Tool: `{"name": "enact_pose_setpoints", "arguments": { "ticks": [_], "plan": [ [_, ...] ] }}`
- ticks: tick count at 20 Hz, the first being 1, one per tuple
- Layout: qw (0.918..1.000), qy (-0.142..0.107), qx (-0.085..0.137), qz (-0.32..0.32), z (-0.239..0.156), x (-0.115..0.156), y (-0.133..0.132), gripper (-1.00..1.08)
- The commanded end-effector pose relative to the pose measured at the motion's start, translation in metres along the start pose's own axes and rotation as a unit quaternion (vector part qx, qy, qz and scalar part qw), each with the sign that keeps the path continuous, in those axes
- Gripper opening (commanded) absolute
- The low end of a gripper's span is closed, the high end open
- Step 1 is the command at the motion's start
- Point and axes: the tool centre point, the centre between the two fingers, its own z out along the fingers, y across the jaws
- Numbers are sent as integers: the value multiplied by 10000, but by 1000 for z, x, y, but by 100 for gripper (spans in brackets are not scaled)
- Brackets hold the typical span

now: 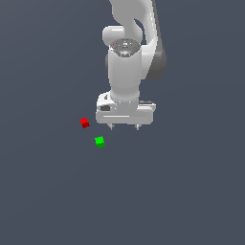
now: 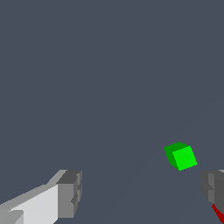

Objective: Stack the red cube on top of the green cube.

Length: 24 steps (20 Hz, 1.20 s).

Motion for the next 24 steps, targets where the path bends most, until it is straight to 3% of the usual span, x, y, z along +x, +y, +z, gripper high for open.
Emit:
{"name": "enact_pose_setpoints", "arguments": {
  "ticks": [1, 13, 24],
  "plan": [
    [10000, 0, 0, 0, 0, 0, 0, 100],
    [9997, -32, 5, -255, 13, -23, 18, 100],
    [9958, -113, 18, -906, 44, -78, 70, 100]
  ]
}}
